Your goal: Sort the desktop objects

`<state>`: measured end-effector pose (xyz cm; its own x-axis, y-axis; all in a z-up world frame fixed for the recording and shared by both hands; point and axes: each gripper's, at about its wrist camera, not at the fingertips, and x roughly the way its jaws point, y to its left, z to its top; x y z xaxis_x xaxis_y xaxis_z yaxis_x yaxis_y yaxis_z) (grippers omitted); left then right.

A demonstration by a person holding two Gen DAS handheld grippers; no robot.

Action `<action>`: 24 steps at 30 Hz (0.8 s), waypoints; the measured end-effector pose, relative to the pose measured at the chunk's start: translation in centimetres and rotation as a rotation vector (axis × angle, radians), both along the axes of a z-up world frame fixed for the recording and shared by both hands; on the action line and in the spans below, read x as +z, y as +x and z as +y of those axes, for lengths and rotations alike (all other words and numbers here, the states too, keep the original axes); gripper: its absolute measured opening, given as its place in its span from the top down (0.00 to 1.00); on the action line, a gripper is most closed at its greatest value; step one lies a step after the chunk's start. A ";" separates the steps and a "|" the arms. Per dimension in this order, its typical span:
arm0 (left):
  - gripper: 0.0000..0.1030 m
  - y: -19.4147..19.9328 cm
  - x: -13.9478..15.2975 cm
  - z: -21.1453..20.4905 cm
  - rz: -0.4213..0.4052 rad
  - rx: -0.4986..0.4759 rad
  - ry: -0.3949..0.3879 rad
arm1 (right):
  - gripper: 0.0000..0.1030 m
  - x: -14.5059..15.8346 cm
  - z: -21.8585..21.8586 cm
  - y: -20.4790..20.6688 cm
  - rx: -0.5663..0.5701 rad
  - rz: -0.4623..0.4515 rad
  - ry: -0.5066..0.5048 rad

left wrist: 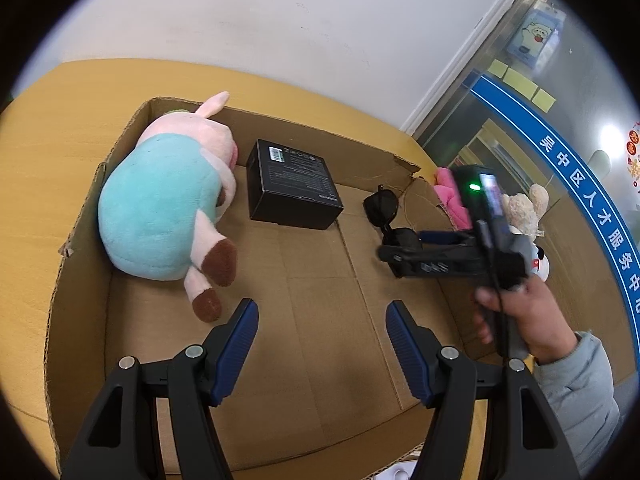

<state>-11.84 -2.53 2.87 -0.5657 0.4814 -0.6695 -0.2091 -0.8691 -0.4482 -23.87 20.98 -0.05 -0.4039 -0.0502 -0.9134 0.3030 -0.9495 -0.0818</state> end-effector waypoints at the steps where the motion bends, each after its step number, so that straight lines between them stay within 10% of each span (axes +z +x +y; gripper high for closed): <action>1: 0.36 0.0 0.1 0.0 0.000 -0.002 -0.002 | 0.38 -0.2 0.9 -0.4 -0.013 -0.032 -0.030; 6: 0.36 -1.6 1.1 0.4 0.003 -0.027 0.021 | 0.67 -0.6 3.3 -1.8 -0.106 -0.091 -0.112; 16: 0.36 -12.9 -0.6 7.3 -0.149 -0.153 0.037 | 0.70 -2.7 6.6 -1.3 -0.191 -0.343 -0.850; 24: 0.48 -18.2 -5.5 14.3 -0.323 -0.196 -0.106 | 0.70 -6.3 6.0 -1.9 -0.221 -0.424 -0.997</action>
